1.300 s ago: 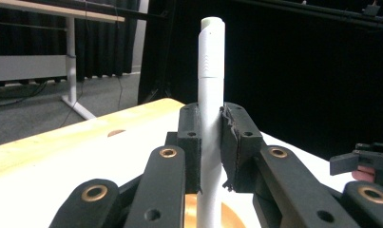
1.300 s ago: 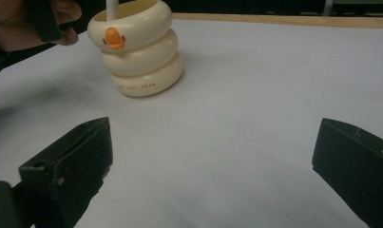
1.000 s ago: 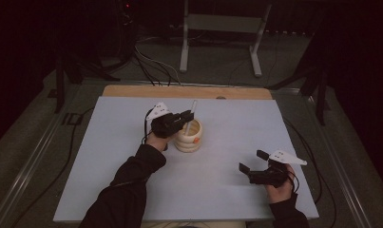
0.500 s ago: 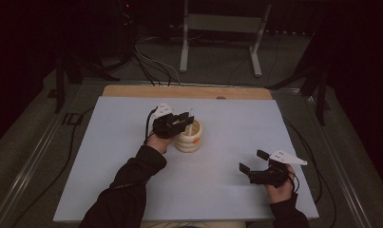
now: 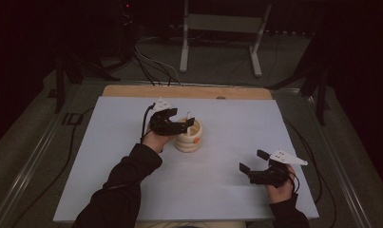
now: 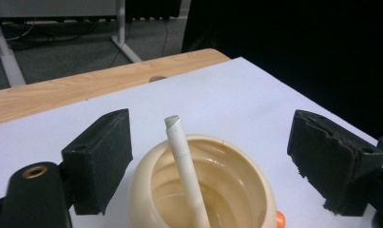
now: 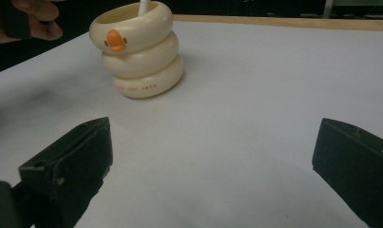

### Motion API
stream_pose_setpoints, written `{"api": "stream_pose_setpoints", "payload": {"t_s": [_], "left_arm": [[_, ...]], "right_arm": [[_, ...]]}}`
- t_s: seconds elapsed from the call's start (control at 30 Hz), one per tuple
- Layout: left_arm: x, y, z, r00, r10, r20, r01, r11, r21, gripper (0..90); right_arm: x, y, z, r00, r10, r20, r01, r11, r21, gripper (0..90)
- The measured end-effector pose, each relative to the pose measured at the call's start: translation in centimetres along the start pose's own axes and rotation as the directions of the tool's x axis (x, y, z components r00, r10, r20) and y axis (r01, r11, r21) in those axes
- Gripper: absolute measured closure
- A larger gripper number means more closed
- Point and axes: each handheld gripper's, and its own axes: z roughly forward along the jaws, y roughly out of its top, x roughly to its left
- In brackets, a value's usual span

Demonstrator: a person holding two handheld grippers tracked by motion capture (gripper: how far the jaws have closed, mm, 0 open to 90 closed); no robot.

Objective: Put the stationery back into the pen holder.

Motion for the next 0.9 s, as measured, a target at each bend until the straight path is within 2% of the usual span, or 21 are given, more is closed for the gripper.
{"api": "stream_pose_setpoints", "payload": {"t_s": [0.03,0.1,0.13,0.2,0.37,0.43,0.53,0.67,0.77,0.9], "left_arm": [[0.0,0.1,-0.1,1.0,-0.007,0.003,0.007,0.9999,0.009,12.2],[0.3,0.3,-0.5,0.9979,-0.014,0.064,0.012,0.9995,0.027,5.0],[0.3,0.4,-0.7,0.997,-0.015,0.076,0.013,0.9995,0.03,0.9],[0.2,0.5,-1.0,0.9973,0.002,0.073,-0.004,0.9993,0.036,0.9],[0.2,0.7,-1.9,0.9935,0.043,0.106,-0.049,0.9976,0.05,0.0],[0.3,0.7,-2.2,0.989,0.039,0.143,-0.049,0.9965,0.067,0.0],[0.4,0.7,-2.8,0.9855,0.047,0.163,-0.06,0.995,0.079,0.0],[0.7,0.5,-3.6,0.9849,0.055,0.164,-0.071,0.9935,0.09,0.0],[0.9,0.3,-4.1,0.9853,0.05,0.163,-0.064,0.9946,0.082,0.0],[1.4,0.0,-5.6,0.9848,0.044,0.168,-0.056,0.9964,0.063,0.0]], "right_arm": [[0.0,0.0,0.0,1.0,0.002,0.001,-0.002,1.0,0.0,0.0],[0.0,0.0,0.0,1.0,0.002,0.001,-0.002,1.0,0.0,0.0],[0.0,0.0,0.0,1.0,0.002,0.001,-0.002,1.0,0.0,0.0],[0.0,0.0,0.0,1.0,0.001,0.0,-0.001,1.0,-0.002,0.0],[0.0,0.0,-0.1,1.0,0.006,0.001,-0.006,1.0,-0.001,0.0],[0.0,0.0,-0.1,1.0,0.005,0.0,-0.005,1.0,-0.003,0.0],[0.0,0.0,-0.1,1.0,0.005,-0.001,-0.005,1.0,-0.004,0.0],[0.0,0.0,-0.1,1.0,0.006,-0.001,-0.006,1.0,-0.002,0.0],[0.0,0.0,-0.1,1.0,0.008,-0.001,-0.008,1.0,-0.002,0.0],[0.0,0.0,0.0,1.0,0.001,-0.001,-0.001,1.0,-0.002,0.0]]}}
